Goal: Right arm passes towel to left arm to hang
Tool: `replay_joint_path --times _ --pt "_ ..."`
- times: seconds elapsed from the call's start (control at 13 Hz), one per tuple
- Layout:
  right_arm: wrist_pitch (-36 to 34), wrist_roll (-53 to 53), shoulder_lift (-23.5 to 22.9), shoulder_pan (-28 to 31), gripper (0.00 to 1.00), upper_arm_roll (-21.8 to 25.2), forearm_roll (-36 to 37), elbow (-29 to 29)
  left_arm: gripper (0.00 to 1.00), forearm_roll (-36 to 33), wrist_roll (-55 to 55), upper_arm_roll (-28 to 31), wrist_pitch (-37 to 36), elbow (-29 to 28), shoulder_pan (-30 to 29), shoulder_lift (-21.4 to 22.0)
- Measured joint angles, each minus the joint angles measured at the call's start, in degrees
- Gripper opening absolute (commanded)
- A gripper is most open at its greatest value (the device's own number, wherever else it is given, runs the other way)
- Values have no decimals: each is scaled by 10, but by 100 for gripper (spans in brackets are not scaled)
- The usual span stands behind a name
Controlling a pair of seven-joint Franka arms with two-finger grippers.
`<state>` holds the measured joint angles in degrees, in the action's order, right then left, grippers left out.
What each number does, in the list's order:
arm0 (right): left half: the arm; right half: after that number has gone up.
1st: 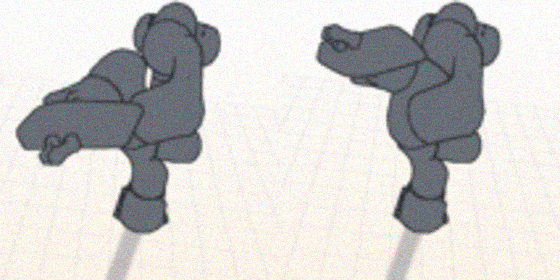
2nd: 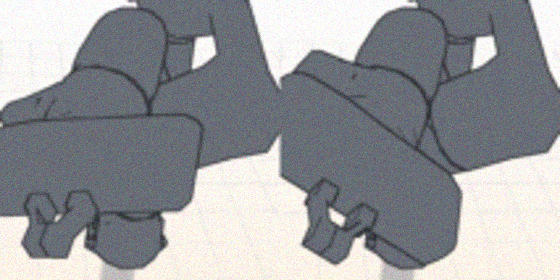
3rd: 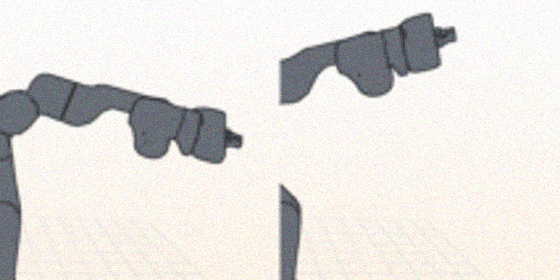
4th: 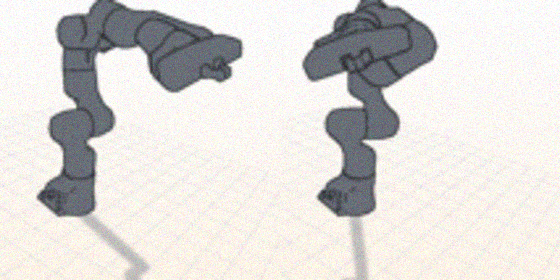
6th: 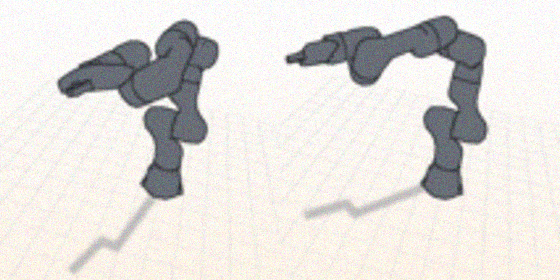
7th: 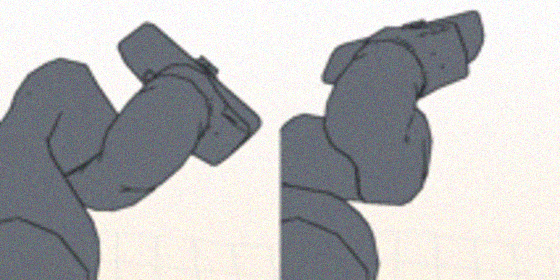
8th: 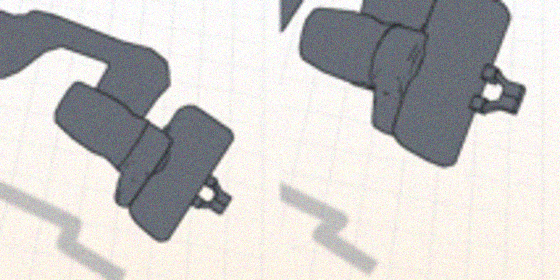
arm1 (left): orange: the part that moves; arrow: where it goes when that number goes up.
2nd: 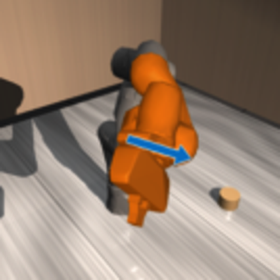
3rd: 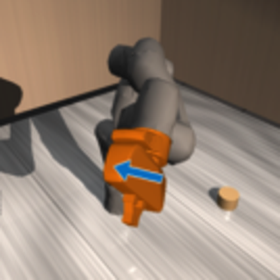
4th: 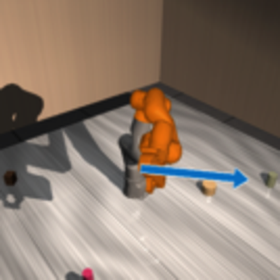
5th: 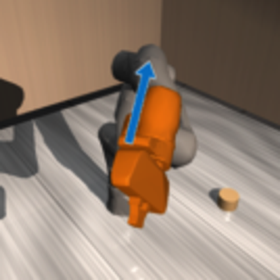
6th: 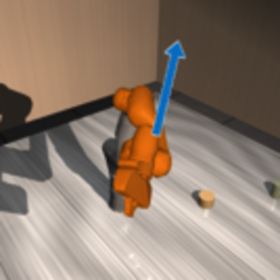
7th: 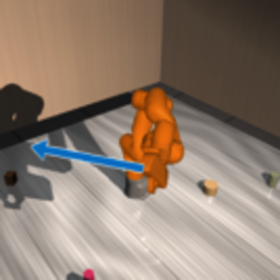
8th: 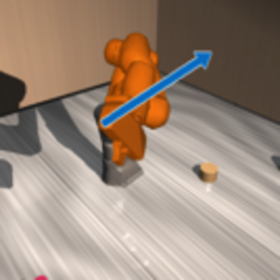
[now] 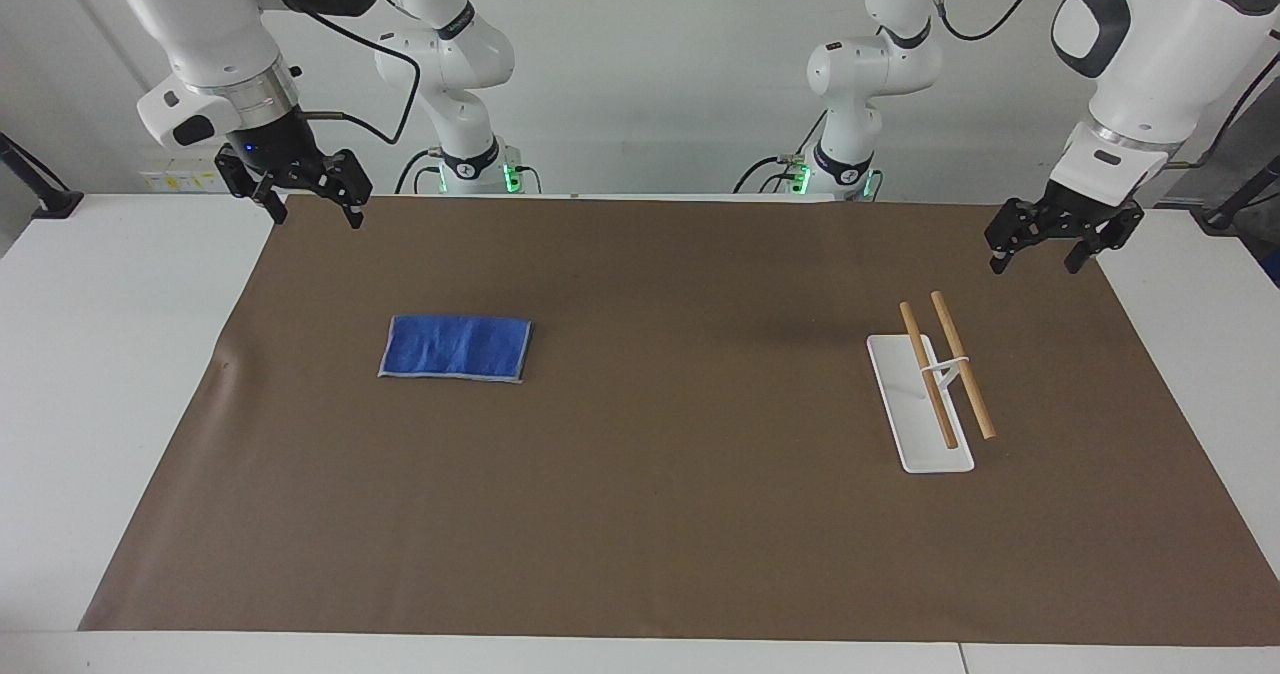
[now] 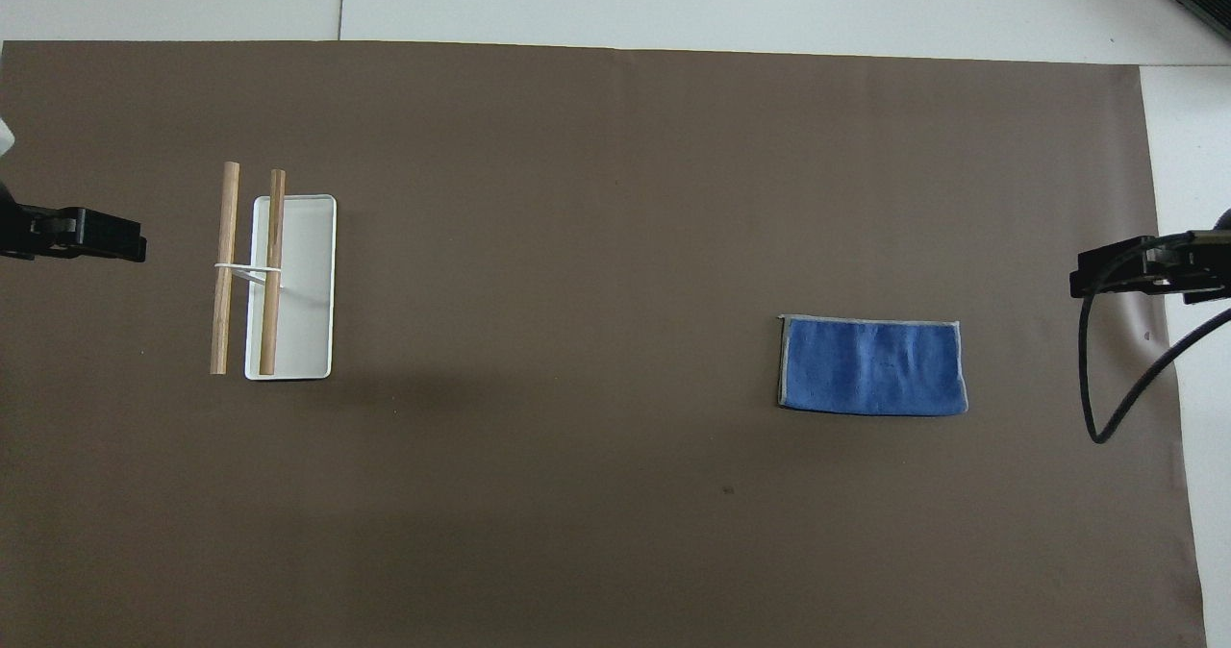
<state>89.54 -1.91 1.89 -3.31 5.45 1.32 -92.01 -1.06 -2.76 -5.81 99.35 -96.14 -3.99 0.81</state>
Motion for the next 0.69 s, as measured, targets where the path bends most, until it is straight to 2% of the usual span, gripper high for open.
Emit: replay_joint_path --times 0.69 --pt "0 0 0 0 100 0 0 -3 100 0 17 -11 0 0 0 0"
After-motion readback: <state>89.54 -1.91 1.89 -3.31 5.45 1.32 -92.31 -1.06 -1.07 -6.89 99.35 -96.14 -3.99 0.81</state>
